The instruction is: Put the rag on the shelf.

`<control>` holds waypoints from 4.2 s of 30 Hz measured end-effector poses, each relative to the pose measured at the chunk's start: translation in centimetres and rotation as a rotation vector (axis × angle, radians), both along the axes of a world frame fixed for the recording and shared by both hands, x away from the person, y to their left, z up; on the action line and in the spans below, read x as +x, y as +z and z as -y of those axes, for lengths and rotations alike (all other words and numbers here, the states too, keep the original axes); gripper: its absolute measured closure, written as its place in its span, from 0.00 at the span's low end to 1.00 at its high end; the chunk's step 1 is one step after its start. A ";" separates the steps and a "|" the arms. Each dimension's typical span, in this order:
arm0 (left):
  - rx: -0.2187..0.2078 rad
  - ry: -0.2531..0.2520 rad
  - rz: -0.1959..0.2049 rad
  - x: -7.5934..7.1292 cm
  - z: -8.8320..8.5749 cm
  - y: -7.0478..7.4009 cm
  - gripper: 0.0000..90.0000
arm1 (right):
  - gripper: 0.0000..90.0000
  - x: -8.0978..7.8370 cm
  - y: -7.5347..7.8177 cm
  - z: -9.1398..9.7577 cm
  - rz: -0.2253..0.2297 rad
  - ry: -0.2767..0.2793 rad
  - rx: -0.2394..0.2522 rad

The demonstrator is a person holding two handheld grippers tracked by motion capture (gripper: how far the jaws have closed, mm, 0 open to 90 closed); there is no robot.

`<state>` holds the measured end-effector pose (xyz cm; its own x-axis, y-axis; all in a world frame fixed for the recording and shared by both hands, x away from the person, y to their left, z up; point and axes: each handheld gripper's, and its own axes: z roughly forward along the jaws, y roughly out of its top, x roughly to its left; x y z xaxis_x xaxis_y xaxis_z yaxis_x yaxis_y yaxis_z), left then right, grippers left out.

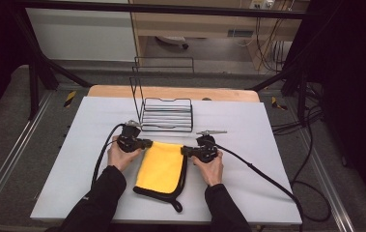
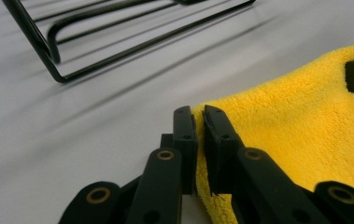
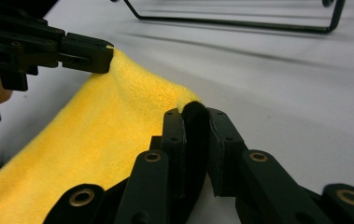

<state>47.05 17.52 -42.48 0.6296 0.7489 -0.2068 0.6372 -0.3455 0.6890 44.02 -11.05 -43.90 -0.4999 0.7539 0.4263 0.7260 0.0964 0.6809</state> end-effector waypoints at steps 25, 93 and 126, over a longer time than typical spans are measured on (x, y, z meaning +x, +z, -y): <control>-0.064 -0.011 0.178 -4.8 -1.2 4.4 0.93 | 0.88 -3.0 4.1 0.6 0.174 0.064 0.078; -0.295 0.091 0.645 -7.1 0.6 17.6 0.93 | 0.89 -4.8 18.5 2.0 0.735 -0.010 0.110; -0.391 0.160 0.876 -4.6 0.0 28.0 0.93 | 0.89 -1.9 28.4 -0.1 0.977 -0.087 0.181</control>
